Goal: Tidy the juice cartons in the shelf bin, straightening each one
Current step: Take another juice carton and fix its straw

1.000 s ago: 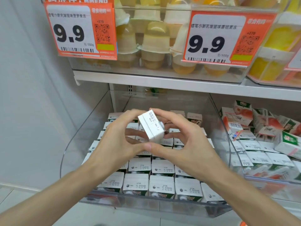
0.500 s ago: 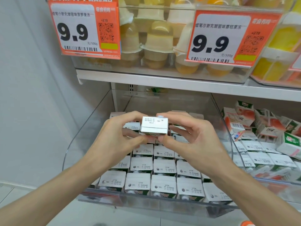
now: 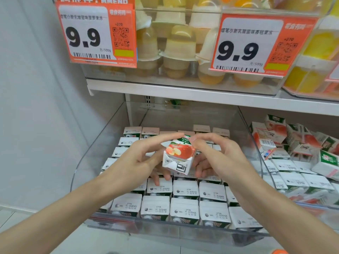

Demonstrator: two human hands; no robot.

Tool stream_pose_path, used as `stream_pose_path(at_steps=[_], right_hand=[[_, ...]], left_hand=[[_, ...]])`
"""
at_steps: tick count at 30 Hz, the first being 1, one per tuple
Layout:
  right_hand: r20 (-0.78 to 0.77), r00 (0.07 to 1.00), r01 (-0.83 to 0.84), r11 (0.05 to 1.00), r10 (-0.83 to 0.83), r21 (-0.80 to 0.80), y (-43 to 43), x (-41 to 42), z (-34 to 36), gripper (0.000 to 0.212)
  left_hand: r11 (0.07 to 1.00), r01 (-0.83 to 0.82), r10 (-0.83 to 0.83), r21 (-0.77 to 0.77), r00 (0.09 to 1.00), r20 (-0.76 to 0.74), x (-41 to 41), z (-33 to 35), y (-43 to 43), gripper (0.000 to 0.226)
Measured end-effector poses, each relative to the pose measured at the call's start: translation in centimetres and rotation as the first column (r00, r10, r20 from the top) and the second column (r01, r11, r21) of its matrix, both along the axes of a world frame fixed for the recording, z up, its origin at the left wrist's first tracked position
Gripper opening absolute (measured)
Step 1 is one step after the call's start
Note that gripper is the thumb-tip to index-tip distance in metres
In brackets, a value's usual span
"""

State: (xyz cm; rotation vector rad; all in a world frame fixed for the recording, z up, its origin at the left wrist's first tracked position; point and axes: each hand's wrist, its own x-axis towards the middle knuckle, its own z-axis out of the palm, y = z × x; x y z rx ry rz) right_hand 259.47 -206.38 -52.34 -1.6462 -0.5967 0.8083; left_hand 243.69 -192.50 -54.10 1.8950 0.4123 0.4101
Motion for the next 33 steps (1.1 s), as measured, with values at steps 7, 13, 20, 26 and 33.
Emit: stream_pose_path(at_steps=[7, 13, 20, 26, 33], right_hand=[[-0.075, 0.997, -0.001, 0.999, -0.003, -0.05, 0.0, 0.2, -0.1, 0.025], [-0.104, 0.992, -0.075, 0.993, 0.066, -0.091, 0.2, 0.2, -0.3, 0.022], [-0.19, 0.967, -0.18, 0.983, 0.168, -0.047, 0.1, -0.4, -0.1, 0.036], [-0.352, 0.923, -0.161, 0.987, 0.159, 0.021, 0.4, -0.2, 0.1, 0.033], [-0.465, 0.852, -0.211, 0.971, 0.239, 0.112, -0.1, -0.1, 0.6, 0.042]], left_hand=[[0.998, 0.009, -0.008, -0.056, 1.0, 0.015, 0.0, 0.0, 0.3, 0.048], [0.99, -0.025, 0.029, -0.138, 0.999, 0.027, 0.2, 0.5, -0.1, 0.039], [0.983, -0.085, 0.098, -0.163, 0.992, 0.074, 0.5, 0.7, -0.6, 0.054], [0.992, -0.082, 0.093, -0.101, 0.989, 0.112, 0.4, 0.7, -0.1, 0.051], [0.993, -0.09, 0.091, -0.08, 0.996, 0.0, 0.4, 0.7, -0.4, 0.045]])
